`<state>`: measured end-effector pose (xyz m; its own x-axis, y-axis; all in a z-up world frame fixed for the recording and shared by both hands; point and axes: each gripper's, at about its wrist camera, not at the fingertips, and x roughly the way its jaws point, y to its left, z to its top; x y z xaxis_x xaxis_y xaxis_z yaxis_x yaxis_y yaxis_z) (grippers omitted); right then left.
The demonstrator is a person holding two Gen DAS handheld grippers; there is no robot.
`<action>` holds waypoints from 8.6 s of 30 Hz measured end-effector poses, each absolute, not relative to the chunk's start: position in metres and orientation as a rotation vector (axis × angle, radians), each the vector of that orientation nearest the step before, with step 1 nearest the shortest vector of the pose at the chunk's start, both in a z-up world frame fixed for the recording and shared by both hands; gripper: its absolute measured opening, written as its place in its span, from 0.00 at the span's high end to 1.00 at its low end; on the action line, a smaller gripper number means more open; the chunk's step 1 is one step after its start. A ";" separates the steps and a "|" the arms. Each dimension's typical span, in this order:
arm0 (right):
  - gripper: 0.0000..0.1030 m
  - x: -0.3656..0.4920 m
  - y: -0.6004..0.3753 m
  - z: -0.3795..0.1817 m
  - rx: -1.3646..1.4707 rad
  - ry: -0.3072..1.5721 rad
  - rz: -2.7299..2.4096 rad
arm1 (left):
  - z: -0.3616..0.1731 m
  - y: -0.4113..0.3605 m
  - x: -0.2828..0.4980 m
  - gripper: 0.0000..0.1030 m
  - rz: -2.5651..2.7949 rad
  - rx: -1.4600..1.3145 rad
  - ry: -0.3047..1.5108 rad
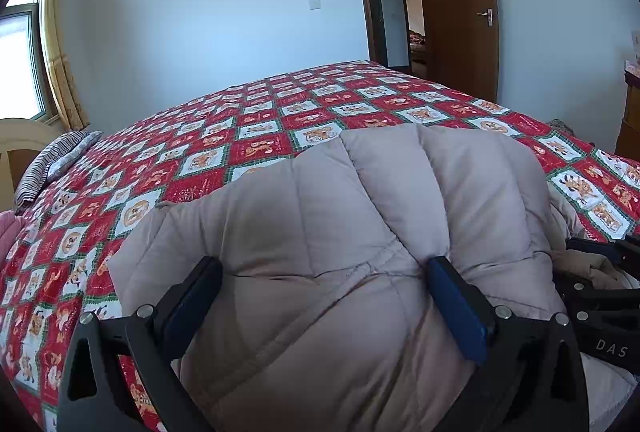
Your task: Fold large clothes
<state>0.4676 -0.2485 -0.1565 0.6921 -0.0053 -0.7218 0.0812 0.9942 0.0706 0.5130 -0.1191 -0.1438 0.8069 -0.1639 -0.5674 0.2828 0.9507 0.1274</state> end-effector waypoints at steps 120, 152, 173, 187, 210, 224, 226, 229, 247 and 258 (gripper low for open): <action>0.70 0.456 0.000 -0.129 0.187 0.857 0.787 | -0.069 0.190 0.294 0.84 0.136 0.078 0.573; 0.44 0.465 0.010 -0.170 0.138 0.960 0.666 | -0.133 0.254 0.305 0.11 0.316 0.013 0.610; 0.11 0.317 -0.026 -0.038 0.083 0.543 0.559 | -0.028 0.211 0.166 0.10 0.270 0.048 0.399; 0.08 0.295 -0.020 -0.031 0.059 0.502 0.583 | -0.015 0.203 0.152 0.10 0.254 0.054 0.356; 0.08 0.287 -0.021 -0.034 0.061 0.500 0.581 | -0.019 0.204 0.155 0.10 0.264 0.061 0.361; 0.08 0.286 -0.025 -0.031 0.060 0.493 0.572 | -0.019 0.203 0.157 0.10 0.272 0.049 0.374; 0.08 0.285 -0.025 -0.030 0.056 0.487 0.570 | -0.019 0.203 0.158 0.10 0.275 0.051 0.377; 0.08 0.284 -0.023 -0.029 0.048 0.482 0.572 | -0.018 0.203 0.158 0.10 0.274 0.052 0.380; 0.06 0.280 -0.019 -0.026 0.031 0.466 0.586 | -0.019 0.203 0.157 0.02 0.247 0.036 0.380; 0.06 0.282 -0.020 -0.031 0.023 0.482 0.586 | -0.023 0.198 0.157 0.02 0.253 0.082 0.362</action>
<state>0.2821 -0.0202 -0.0310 0.7256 0.5370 -0.4303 -0.5263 0.8359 0.1555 0.1573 0.1977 -0.0234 0.9040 0.2594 -0.3398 -0.2301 0.9651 0.1247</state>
